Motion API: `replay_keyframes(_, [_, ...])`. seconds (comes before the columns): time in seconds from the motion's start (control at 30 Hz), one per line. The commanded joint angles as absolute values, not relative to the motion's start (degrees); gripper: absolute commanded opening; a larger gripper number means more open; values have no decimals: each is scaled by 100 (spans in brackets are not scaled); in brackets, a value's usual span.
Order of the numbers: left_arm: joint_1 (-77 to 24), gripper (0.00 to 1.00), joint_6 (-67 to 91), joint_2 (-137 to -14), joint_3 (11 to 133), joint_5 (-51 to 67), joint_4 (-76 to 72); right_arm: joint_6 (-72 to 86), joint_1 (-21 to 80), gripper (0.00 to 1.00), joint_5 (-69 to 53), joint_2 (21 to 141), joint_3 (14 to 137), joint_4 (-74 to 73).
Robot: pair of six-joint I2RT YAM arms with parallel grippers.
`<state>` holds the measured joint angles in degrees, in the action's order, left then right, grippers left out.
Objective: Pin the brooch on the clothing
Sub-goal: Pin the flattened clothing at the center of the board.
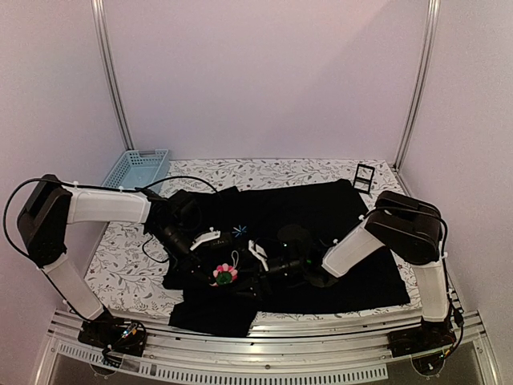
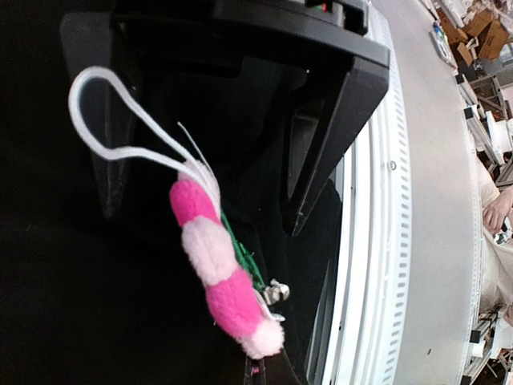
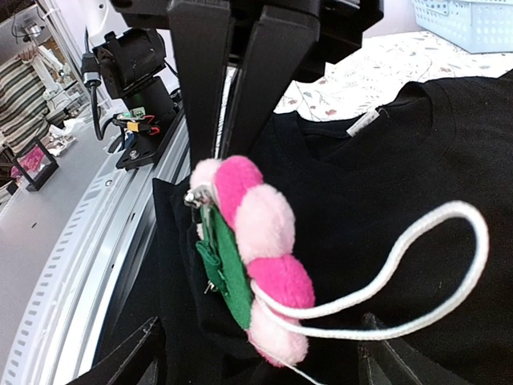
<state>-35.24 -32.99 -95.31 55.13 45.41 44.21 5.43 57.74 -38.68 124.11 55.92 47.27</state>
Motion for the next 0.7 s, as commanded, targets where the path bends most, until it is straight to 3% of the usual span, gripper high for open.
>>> replay_keyframes(0.0, [-3604,0,-3377,-9615,5613,4597,4329,431,5764,75,-4051,12601,5793,4614])
replay_keyframes(0.17, [-3611,0,-3349,-9614,5581,4615,4289,576,5759,44,-4113,12698,5894,4844])
replay_keyframes(0.4, [-3612,0,-3314,-9637,5581,4622,4217,651,5760,27,-4238,12749,6018,4765])
replay_keyframes(0.6, [-3612,0,-3344,-9603,5538,4576,4193,783,5758,0,-4499,12651,6025,4752])
replay_keyframes(0.67, [-3612,0,-3386,-9570,5542,4534,4199,885,5748,0,-4542,12588,6028,4734])
